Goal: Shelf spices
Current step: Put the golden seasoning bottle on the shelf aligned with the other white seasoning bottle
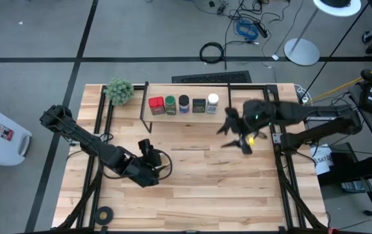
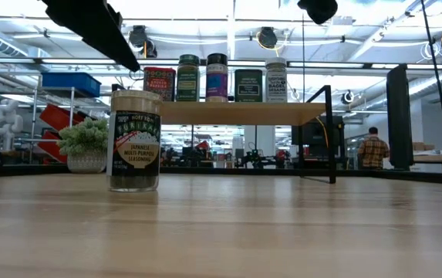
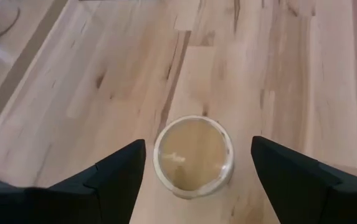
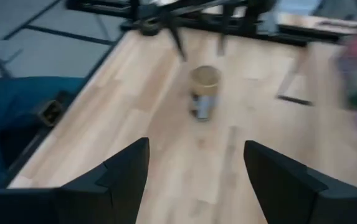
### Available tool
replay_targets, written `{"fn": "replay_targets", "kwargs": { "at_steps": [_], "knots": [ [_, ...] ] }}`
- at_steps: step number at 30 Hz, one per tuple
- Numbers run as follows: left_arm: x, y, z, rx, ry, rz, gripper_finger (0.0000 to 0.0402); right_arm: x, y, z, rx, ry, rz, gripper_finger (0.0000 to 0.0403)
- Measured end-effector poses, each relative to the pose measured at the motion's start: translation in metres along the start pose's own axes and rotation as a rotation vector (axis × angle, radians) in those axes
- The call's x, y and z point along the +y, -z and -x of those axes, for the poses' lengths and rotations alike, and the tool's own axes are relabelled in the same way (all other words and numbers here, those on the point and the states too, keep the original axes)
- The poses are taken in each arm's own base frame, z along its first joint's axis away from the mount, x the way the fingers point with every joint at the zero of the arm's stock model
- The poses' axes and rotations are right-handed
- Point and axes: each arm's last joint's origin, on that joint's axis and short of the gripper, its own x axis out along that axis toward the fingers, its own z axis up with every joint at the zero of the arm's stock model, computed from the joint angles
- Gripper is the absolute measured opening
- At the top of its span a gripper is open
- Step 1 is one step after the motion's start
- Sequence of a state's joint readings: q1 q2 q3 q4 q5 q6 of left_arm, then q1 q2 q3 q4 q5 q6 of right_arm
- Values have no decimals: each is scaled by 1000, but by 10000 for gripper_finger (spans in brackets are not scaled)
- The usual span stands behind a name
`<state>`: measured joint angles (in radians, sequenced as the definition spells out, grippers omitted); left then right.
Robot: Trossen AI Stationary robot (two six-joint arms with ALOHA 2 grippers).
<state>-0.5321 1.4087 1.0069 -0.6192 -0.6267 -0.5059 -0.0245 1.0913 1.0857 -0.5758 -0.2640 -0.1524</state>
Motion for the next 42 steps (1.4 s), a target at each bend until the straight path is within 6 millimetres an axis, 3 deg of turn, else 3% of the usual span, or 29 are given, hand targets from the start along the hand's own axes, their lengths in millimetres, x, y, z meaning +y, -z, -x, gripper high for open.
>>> {"fn": "replay_targets", "kwargs": {
  "at_steps": [8, 14, 20, 30, 42],
  "knots": [
    [0, 1, 0, 22, 23, 34, 302, 36, 42, -48, -66, -62, 26, 249],
    [3, 3, -2, 86, 53, 70, 337, 49, 65, -63, -99, -7, 33, 249],
    [10, 3, -11, 104, -1, 76, 396, 56, 67, -66, -128, -2, 35, 249],
    [11, 5, -32, 202, 29, 43, 394, 62, 66, -71, -148, -23, 60, 249],
    [12, 1, -52, 193, 21, 13, 394, 61, 67, -74, -138, -22, 65, 249]
  ]
}}
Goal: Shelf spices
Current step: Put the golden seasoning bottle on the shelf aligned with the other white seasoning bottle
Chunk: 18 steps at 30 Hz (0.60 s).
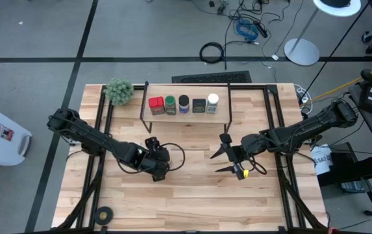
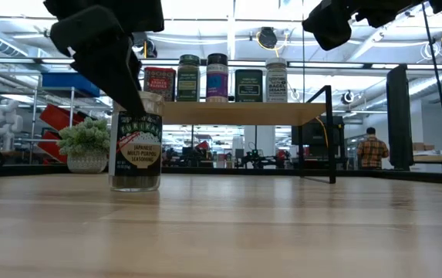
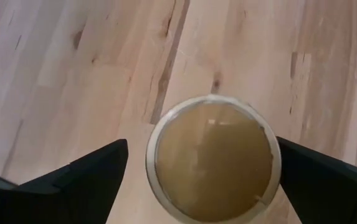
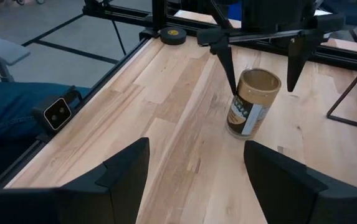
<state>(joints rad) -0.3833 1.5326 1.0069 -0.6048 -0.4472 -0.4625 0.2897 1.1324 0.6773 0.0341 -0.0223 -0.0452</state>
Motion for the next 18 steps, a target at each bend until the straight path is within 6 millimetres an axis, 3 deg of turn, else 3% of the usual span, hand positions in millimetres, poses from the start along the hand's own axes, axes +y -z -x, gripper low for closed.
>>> {"fn": "replay_targets", "kwargs": {
  "at_steps": [6, 18],
  "knots": [
    [1, -1, -1, 2, 14, -16, 384, 0, 1, 0, 10, -1, 3, 249],
    [0, -2, -1, 5, 59, -16, 289, 0, 2, 0, 17, 0, 3, 249]
  ]
}}
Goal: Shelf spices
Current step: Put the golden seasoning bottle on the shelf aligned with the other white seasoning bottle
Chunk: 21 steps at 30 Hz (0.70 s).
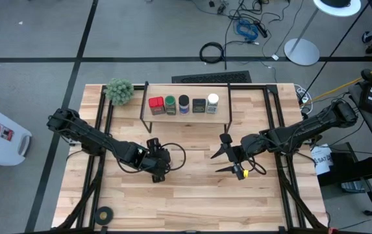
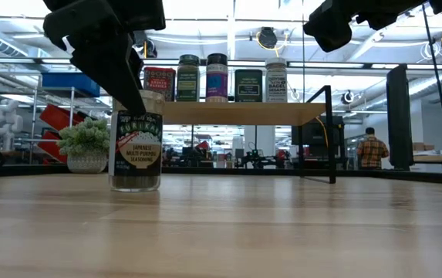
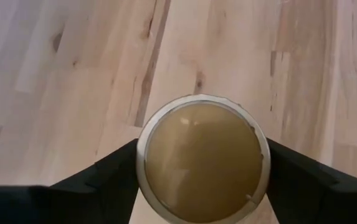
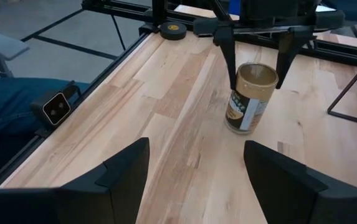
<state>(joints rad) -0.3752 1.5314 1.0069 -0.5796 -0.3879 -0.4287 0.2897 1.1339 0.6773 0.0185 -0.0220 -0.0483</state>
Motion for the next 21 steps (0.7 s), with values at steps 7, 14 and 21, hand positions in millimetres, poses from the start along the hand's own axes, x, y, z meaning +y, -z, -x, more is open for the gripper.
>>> {"fn": "replay_targets", "kwargs": {
  "at_steps": [7, 14, 21],
  "knots": [
    [-4, -2, 1, -28, 39, -58, 286, -1, 0, -4, -5, 31, -2, 249],
    [-6, -3, 1, -37, 53, -87, 287, -1, 7, -25, 7, 32, -3, 249],
    [-8, -6, 2, -67, 64, -102, 288, -11, 12, -59, -97, 47, -73, 257]
  ]
}}
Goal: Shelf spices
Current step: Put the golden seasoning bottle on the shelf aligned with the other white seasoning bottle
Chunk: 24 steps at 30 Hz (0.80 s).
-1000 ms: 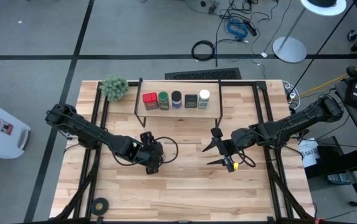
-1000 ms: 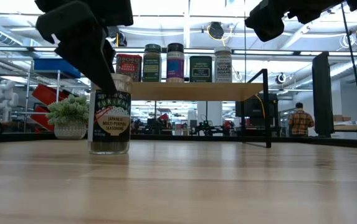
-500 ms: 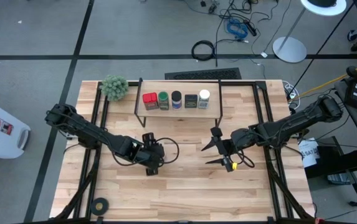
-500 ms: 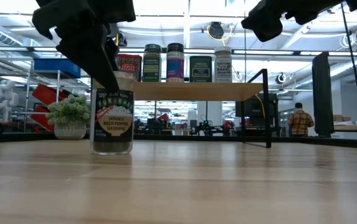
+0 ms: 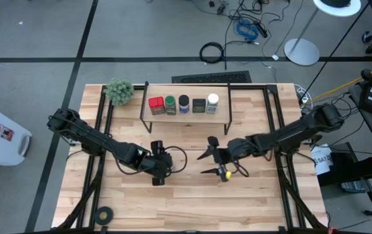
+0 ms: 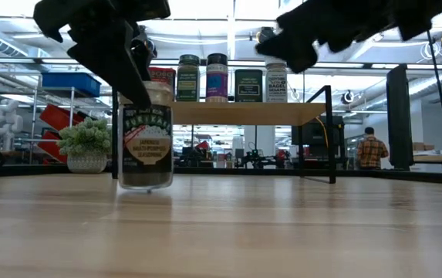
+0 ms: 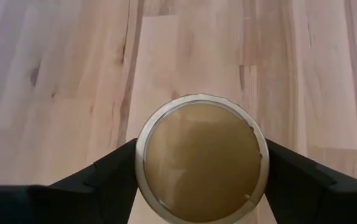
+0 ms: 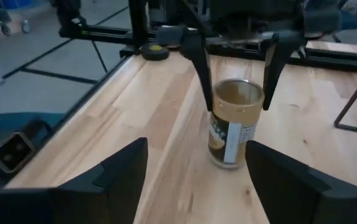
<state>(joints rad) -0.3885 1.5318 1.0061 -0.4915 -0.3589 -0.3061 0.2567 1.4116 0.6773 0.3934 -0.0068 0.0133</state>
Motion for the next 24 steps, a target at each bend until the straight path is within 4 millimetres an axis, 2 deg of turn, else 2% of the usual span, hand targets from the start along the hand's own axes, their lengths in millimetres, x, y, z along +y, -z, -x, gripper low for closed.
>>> {"fn": "replay_targets", "kwargs": {
  "at_steps": [6, 10, 16, 24],
  "knots": [
    [-1, -10, 6, -40, 10, -20, 288, -14, 22, -25, 29, 43, -25, 309],
    [-2, -18, 11, -88, 22, -48, 288, -24, 28, -38, -32, 72, -53, 334],
    [-3, -25, 13, -136, 35, -73, 288, -33, 33, -47, -89, 81, -104, 341],
    [-4, -32, 14, -203, 59, -85, 288, -36, 23, -65, -75, 0, -189, 341]
  ]
}}
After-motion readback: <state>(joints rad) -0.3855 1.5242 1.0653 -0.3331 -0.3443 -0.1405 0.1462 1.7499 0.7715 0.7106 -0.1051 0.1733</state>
